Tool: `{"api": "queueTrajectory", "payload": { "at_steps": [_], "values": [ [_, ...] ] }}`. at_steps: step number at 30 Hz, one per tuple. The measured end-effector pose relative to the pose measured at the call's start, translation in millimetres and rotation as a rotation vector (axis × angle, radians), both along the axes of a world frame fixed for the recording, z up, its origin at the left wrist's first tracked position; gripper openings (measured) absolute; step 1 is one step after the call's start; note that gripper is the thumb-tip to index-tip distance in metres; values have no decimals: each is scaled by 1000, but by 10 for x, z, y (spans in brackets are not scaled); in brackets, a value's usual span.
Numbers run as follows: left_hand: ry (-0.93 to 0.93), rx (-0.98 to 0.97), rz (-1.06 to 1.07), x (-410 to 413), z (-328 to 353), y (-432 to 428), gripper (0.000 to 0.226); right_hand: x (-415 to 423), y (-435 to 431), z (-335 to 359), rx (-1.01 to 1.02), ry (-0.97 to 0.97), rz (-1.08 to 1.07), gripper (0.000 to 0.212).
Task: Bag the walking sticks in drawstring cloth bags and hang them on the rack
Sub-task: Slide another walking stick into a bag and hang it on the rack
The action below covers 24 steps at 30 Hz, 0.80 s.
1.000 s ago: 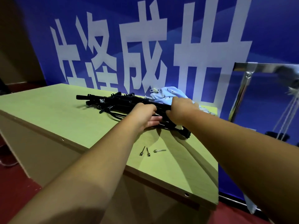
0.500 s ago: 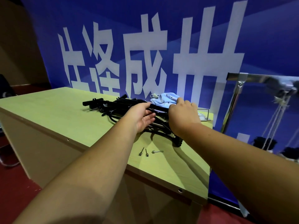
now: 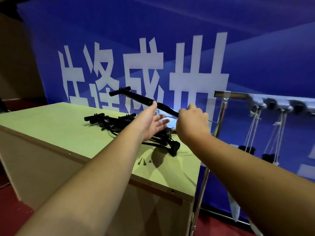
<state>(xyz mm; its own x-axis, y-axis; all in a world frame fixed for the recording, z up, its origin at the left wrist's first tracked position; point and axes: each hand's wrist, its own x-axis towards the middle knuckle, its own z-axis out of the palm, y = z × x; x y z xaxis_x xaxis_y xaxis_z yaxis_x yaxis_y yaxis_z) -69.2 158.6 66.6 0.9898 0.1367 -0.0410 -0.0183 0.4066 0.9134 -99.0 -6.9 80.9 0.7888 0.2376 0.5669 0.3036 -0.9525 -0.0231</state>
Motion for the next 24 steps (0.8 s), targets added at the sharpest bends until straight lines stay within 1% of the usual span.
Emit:
{"api": "queueTrajectory", "payload": {
  "at_steps": [1, 3, 5, 7, 9, 14, 18, 21, 24],
  "values": [
    [-47, -93, -20, -27, 83, -47, 76, -51, -27, 15, 18, -10, 3, 22],
    [-104, -220, -29, -102, 259, -189, 67, -148, -108, 40, 50, -34, -6, 21],
    [-132, -243, -28, -193, 416, -346, 55, -227, -212, 67, 96, -62, -11, 27],
    [-165, -220, -45, -279, 548, -508, 42, -313, -351, 118, 180, -67, 13, 39],
    [-198, -194, -77, -360, 679, -649, 37, -406, -494, 178, 253, -70, 45, 47],
    [-245, -119, -149, -574, 989, -1026, 34, -620, -837, 294, 401, -100, 60, 43],
    [-259, -96, -224, -756, 1164, -1302, 42, -835, -1159, 316, 611, -92, 169, 40],
    [-263, -39, -251, -842, 1231, -1459, 37, -995, -1385, 274, 721, -41, 243, 39],
    [-266, 18, -278, -916, 1244, -1673, 38, -1211, -1636, 143, 839, 57, 296, 35]
  ]
}}
